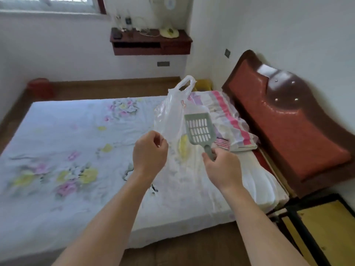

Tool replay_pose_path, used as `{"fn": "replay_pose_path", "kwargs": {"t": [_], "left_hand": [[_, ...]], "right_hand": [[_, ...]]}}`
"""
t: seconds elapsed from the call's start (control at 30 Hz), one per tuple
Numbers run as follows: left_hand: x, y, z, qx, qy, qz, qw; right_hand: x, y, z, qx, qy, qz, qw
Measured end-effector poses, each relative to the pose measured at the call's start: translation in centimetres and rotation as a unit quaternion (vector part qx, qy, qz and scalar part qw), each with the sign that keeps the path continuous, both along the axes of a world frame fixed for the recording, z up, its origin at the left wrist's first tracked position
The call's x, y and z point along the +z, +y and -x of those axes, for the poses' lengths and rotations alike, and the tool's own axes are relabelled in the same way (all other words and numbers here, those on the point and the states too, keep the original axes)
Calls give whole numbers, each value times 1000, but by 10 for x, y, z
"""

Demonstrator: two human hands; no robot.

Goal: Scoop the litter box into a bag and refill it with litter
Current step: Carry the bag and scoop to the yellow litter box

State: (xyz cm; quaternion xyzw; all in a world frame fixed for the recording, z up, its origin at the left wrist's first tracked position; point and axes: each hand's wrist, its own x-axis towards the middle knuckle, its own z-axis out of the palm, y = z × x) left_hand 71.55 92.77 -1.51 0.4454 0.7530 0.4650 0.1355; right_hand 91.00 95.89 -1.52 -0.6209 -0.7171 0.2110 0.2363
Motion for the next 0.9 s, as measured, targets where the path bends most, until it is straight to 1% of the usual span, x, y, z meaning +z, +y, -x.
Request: {"fn": "replay_pose_path", "kwargs": {"t": [0.27,0.53,0.7,0.9], "left_hand": [[10,-87,129,148,15,-13,989],[16,-177,214,294,30,-8,955],[22,-231,248,401,30,-12,916],[24,-294,273,522,30,-17,852]], "right_hand": [[14,-27,147,144,6,-14,989],[11,-63,277,305,12,-24,952],[14,-89,351,403,17,-26,915],[19,-134,424,507,22,-21,861]]}}
